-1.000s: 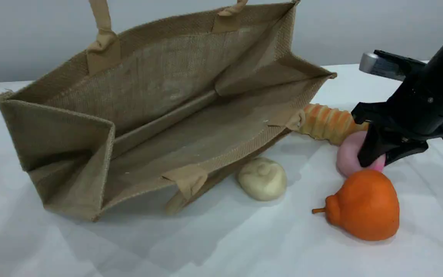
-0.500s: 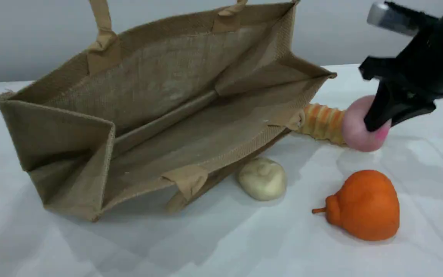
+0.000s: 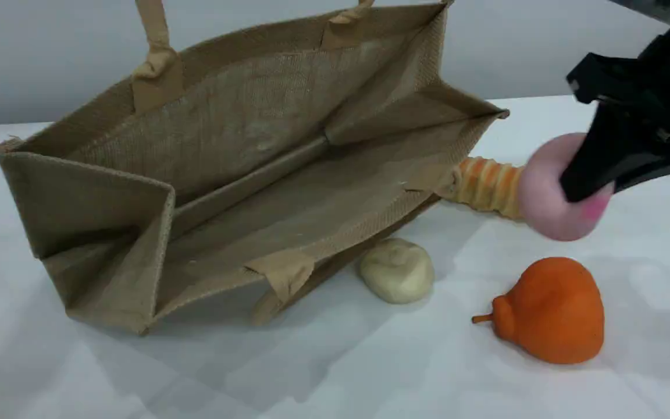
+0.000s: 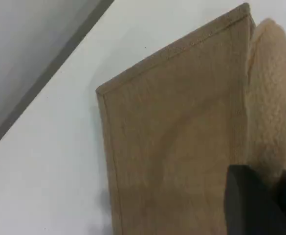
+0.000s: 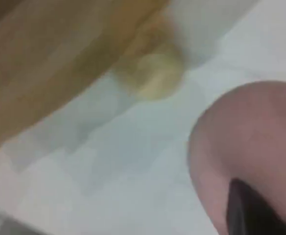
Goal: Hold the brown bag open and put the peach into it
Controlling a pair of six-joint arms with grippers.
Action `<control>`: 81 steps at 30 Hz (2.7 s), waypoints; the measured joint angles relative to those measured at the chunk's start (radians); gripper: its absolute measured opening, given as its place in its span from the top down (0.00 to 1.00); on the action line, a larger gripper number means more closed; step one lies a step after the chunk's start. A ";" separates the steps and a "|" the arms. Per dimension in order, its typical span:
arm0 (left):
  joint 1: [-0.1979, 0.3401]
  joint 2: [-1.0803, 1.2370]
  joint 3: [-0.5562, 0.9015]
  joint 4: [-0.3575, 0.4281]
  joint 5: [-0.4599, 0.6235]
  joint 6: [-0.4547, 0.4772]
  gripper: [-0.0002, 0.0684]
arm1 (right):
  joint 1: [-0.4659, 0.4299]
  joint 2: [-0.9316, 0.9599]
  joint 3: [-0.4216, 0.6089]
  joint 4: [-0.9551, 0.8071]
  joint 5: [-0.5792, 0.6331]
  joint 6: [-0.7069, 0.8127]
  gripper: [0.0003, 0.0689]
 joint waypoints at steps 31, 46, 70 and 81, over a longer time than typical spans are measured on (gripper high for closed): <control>0.000 0.000 0.000 -0.024 0.000 -0.028 0.86 | 0.338 0.223 -0.202 0.801 -0.110 -0.710 0.89; 0.000 0.000 0.000 -0.024 0.003 -0.027 0.86 | 0.337 0.303 -0.265 0.833 -0.105 -0.745 0.10; 0.000 0.000 0.000 -0.022 0.000 -0.025 0.86 | -0.171 -0.024 -0.265 0.120 -0.055 -0.266 0.15; 0.000 0.000 0.001 -0.030 0.000 -0.025 0.86 | -0.224 -0.032 -0.265 -0.053 -0.109 -0.156 0.15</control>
